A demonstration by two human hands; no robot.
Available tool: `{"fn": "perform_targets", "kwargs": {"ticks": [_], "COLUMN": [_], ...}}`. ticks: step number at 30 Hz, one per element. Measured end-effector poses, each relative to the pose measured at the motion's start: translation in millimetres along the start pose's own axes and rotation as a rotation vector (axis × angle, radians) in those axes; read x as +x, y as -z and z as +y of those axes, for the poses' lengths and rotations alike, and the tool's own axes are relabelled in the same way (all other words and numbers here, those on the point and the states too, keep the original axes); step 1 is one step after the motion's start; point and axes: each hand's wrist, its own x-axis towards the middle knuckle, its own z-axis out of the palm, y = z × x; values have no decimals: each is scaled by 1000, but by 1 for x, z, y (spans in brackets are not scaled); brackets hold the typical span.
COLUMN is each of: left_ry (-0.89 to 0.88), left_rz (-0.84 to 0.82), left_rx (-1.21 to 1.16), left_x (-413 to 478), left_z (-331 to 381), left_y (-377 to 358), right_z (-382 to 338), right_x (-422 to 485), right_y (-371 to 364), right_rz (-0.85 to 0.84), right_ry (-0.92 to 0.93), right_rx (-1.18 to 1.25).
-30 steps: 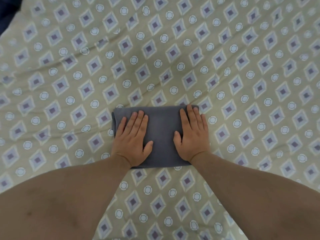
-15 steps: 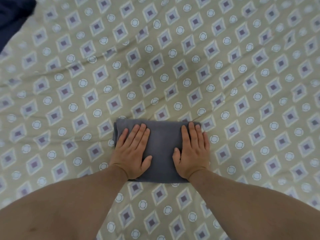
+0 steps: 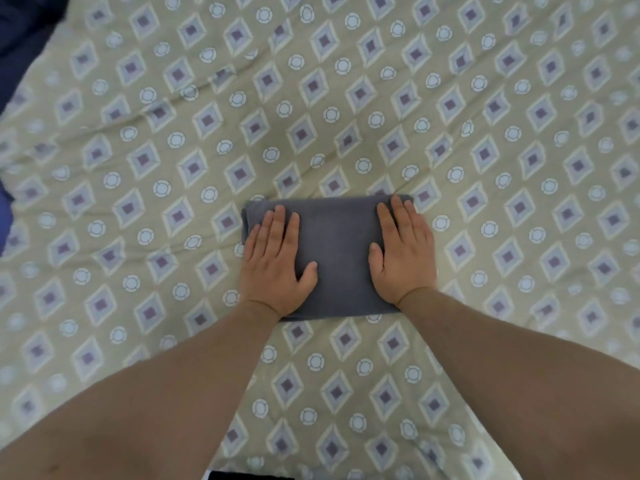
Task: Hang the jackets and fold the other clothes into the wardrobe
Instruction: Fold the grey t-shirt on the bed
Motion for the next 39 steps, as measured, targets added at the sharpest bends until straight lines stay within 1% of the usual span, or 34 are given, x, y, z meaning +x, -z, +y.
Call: {"fn": "perform_targets", "kwargs": {"ticks": [2, 4, 5, 7, 8, 9, 10, 11, 12, 13, 14, 17, 19, 22, 26, 29, 32, 34, 35, 37, 39], "left_ry": [216, 467, 589, 793, 878, 951, 1005, 1039, 1034, 996, 952, 856, 778, 600, 360, 196, -14, -117, -179, -273, -366], "left_rz": [-12, -56, -55, -20, -37, -101, -203, -314, -412, -480, -508, -460, -424, -385, -393, -377, -375, -364, -361, -373, -411], "left_rx": [-66, -189, -284, -500, -616, -747, -892, -1029, -1120, -1149, -1154, -1200, -1184, -1154, -1191, -1242, -1301, -1332, -1349, -1381, -1397], "left_x": [-6, -11, -12, -11, -8, -6, -5, -6, -8, -12, -17, -26, -33, -48, -61, -75, -108, -138, -156, -193, -229], "left_z": [0, 2, 3, 3, 0, -4, -8, -10, -11, -10, -6, 15, 30, 65, 111, 159, 229, 269, 295, 338, 373], "left_y": [4, 9, 15, 28, 33, 39, 47, 57, 71, 81, 91, 142, 173, 229, 312, 370, 417, 440, 452, 469, 482], "right_z": [-8, -21, -29, -38, -39, -38, -37, -36, -37, -39, -41, -58, -70, -79, -84, -83, -74, -72, -70, -66, -67], "right_x": [-8, -16, -21, -24, -24, -24, -27, -30, -35, -42, -49, -76, -95, -136, -195, -246, -313, -357, -387, -447, -498], "right_y": [2, 3, 6, 16, 23, 30, 40, 50, 64, 77, 90, 149, 187, 256, 339, 397, 459, 492, 512, 542, 564], "right_rz": [28, 53, 60, 66, 39, 3, -21, -38, -38, -26, 0, 137, 206, 320, 454, 568, 784, 905, 992, 1105, 1177], "right_ry": [-146, -392, -531, -790, -883, -944, -992, -1034, -1063, -1071, -1066, -1039, -1020, -996, -867, -761, -679, -638, -615, -585, -572], "right_rx": [42, 130, 220, 473, 601, 722, 839, 940, 1016, 1053, 1072, 1144, 1193, 1278, 1328, 1306, 1283, 1241, 1220, 1196, 1160]}}
